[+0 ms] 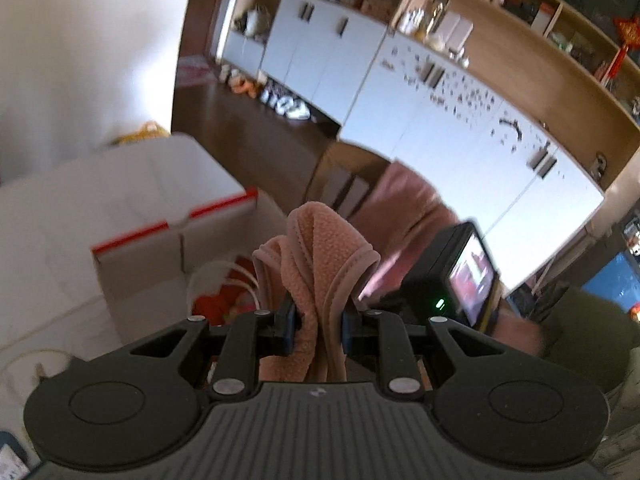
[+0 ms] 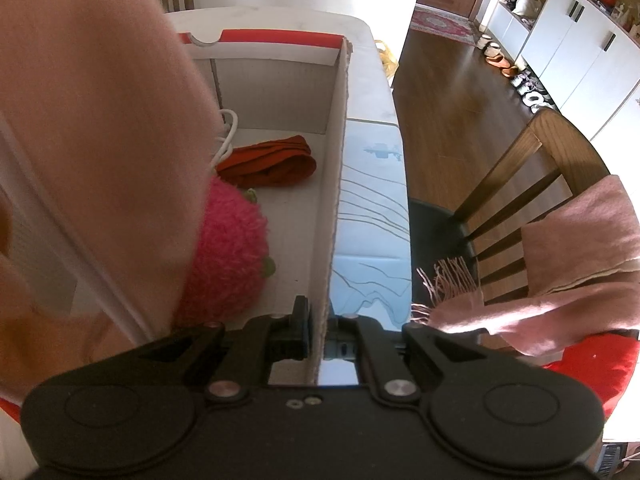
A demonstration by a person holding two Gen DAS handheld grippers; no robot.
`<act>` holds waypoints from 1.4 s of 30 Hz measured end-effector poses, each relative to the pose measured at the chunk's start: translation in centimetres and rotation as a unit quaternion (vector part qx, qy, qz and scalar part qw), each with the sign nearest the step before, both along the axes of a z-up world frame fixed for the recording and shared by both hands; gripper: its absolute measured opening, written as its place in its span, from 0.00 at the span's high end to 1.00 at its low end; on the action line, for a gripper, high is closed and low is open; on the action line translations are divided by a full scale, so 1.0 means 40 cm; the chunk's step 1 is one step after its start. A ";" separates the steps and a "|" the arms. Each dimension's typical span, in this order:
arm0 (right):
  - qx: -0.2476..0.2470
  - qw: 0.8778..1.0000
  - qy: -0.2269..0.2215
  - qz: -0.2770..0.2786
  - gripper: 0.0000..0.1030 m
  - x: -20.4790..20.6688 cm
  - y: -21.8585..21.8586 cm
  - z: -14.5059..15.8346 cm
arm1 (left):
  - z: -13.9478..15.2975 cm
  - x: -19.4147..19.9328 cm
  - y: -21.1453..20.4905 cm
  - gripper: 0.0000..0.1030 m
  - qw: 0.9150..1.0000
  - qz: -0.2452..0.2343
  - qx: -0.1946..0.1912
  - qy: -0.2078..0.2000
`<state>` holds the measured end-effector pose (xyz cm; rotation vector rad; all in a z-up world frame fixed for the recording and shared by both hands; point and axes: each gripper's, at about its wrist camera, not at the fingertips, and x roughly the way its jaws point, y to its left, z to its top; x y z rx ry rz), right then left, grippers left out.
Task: Organize objects
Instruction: 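Carry the pink towel with the left gripper over the box, then open the left gripper to drop the pink towel onto the ball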
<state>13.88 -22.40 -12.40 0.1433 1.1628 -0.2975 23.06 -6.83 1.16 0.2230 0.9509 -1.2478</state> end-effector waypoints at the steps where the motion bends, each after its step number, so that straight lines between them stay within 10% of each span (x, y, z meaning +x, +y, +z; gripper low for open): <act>1: 0.000 1.000 0.000 0.000 0.96 0.000 0.000 0.000 | -0.018 0.000 -0.008 0.81 1.000 -0.002 0.008 0.003; 26: 0.005 1.000 -0.001 -0.001 0.96 -0.007 -0.005 -0.008 | -0.230 0.010 -0.031 0.79 0.990 -0.014 0.140 0.012; 32: 0.005 1.000 0.000 0.000 0.96 -0.009 -0.006 -0.011 | -0.226 0.007 -0.014 0.39 0.991 -0.009 0.134 0.017; 42: 0.003 1.000 0.000 0.001 0.96 -0.011 -0.006 -0.012 | -0.172 -0.012 0.026 0.36 0.994 -0.003 0.106 0.012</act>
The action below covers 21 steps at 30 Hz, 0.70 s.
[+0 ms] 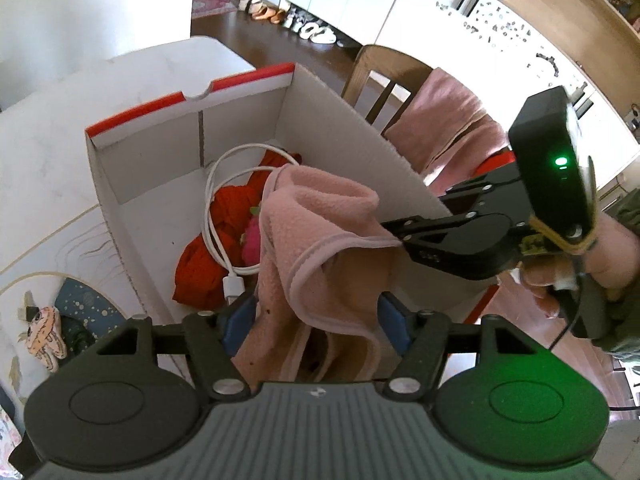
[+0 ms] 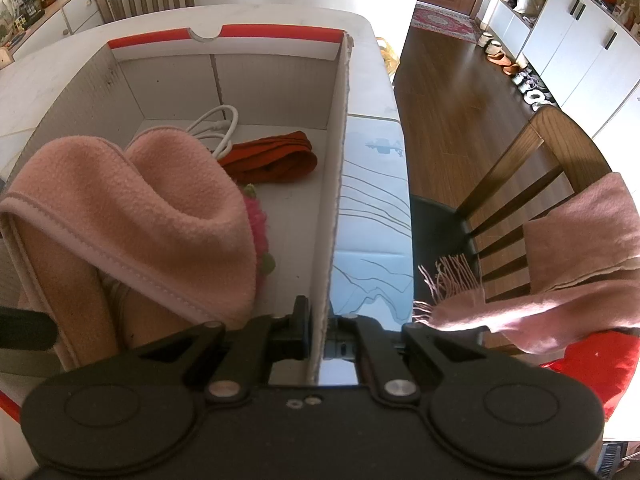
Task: Organize objects
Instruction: 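Open the left gripper to drop the pink towel onto the ball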
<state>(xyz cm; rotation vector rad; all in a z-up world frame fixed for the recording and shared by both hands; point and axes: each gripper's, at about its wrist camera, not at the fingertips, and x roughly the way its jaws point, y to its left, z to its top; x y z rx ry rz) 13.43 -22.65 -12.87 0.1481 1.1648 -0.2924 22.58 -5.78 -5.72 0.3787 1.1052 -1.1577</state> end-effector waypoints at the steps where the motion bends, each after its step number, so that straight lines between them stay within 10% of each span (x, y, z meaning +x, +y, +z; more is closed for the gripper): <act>1: 0.000 1.000 0.000 0.000 0.96 0.000 0.000 0.000 | 0.009 -0.002 0.008 0.35 1.000 0.001 -0.005 -0.001; 21: -0.002 1.000 0.000 0.001 0.97 -0.001 0.004 0.017 | 0.110 0.026 0.155 0.27 0.994 0.084 -0.053 -0.047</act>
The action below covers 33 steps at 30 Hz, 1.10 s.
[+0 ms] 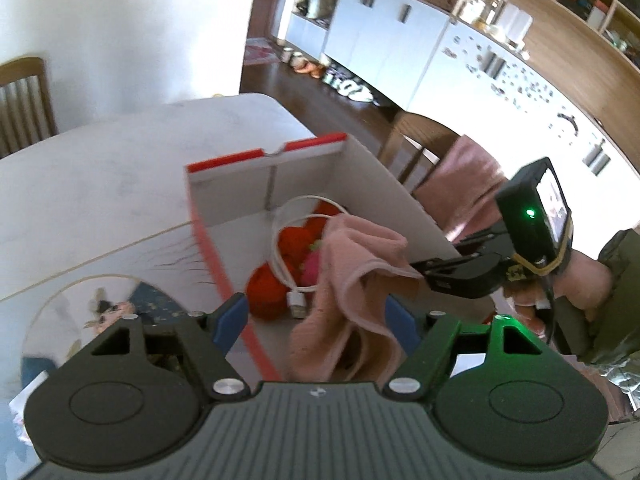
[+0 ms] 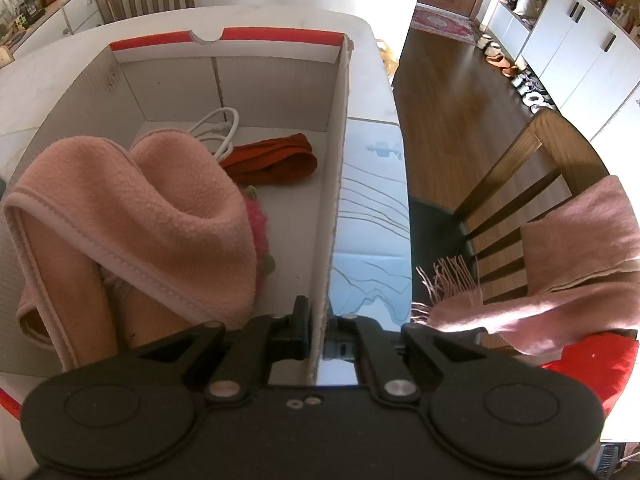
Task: Organize objects
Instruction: 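Open the left gripper to drop the pink towel onto the ball, then move the left gripper back down to the black cloth on the table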
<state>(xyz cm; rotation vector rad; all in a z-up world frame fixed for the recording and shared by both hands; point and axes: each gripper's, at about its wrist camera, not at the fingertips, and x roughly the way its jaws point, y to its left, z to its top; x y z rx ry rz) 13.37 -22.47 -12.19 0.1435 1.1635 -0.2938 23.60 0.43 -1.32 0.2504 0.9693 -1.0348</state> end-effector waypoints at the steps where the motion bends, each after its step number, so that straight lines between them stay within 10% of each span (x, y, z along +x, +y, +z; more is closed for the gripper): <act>1: 0.001 1.000 0.000 0.000 0.97 0.000 -0.001 0.000 | 0.002 0.006 0.014 0.26 1.000 0.007 -0.002 -0.002; 33: 0.016 1.000 -0.008 -0.008 0.97 -0.015 -0.008 0.026 | -0.144 0.153 0.350 0.18 0.978 0.200 0.049 -0.036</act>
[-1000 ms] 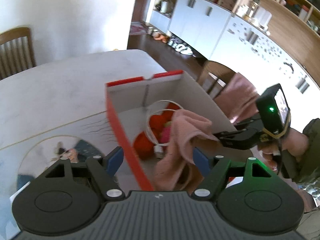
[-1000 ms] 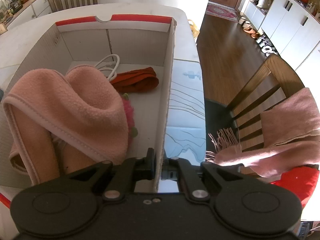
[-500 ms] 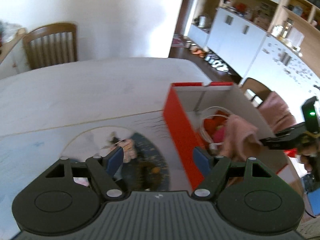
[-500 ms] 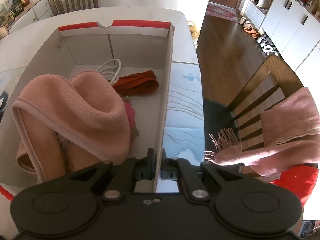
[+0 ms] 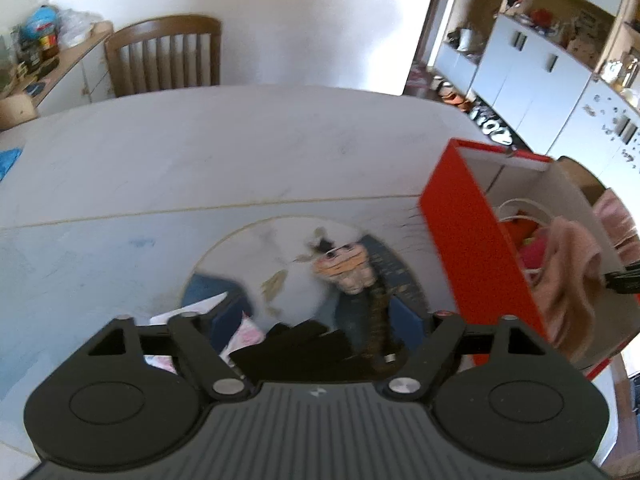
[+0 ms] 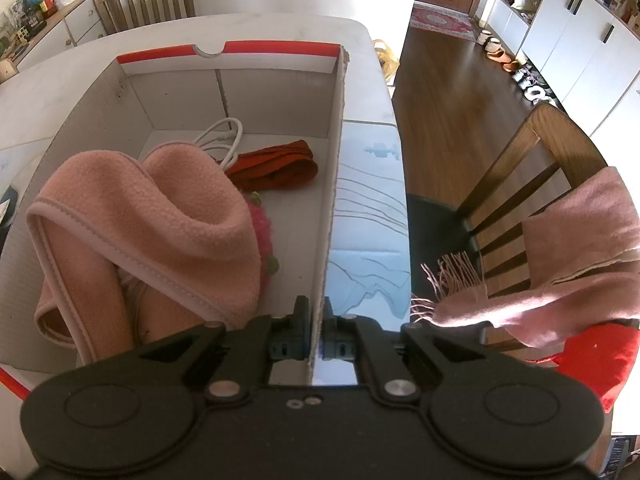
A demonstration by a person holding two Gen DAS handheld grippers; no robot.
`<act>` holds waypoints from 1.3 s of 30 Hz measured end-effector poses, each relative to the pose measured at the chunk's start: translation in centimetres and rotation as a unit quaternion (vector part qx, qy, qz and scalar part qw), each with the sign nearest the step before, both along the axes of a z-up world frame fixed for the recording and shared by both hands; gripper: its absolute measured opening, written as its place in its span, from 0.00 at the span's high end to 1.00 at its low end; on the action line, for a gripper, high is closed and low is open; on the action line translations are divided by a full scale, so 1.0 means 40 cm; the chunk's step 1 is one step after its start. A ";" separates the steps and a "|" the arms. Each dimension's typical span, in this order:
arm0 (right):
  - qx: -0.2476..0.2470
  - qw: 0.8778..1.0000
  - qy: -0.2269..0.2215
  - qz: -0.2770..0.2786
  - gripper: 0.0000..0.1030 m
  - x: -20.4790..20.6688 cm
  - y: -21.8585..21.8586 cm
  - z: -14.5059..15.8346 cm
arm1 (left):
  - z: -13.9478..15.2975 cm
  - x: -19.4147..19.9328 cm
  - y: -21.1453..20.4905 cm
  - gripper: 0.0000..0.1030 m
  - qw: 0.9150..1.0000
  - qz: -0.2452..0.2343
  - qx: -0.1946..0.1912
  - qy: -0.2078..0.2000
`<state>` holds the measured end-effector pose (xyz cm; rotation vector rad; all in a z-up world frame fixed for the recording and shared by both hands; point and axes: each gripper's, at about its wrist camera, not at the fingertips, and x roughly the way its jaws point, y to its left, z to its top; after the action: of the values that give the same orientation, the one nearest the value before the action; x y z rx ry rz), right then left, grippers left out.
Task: Organize objects
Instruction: 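Move the left gripper back down to the black cloth on the table, then close the left gripper on the black cloth and lift it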
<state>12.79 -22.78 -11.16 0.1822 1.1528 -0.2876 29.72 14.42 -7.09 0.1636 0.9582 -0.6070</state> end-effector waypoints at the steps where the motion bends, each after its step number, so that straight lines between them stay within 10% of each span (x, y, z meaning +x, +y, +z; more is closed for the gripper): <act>1: 0.000 1.000 0.000 0.000 0.97 0.000 0.000 0.000 | -0.010 0.002 0.005 0.18 1.000 -0.002 0.004 0.005; 19: -0.002 1.000 0.001 0.000 0.97 -0.001 -0.001 -0.002 | -0.153 -0.011 0.028 0.18 0.997 0.035 0.061 0.033; 31: -0.004 1.000 0.003 0.000 0.97 0.000 0.003 -0.004 | -0.134 -0.026 0.004 0.83 0.996 0.039 0.084 0.004; 39: -0.004 1.000 0.003 0.000 0.97 0.000 0.003 -0.004 | -0.070 -0.040 -0.003 0.94 0.998 0.012 0.054 0.000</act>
<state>12.80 -22.65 -11.31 0.1744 1.1579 -0.2924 28.14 14.29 -9.89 0.2472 0.9921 -0.5334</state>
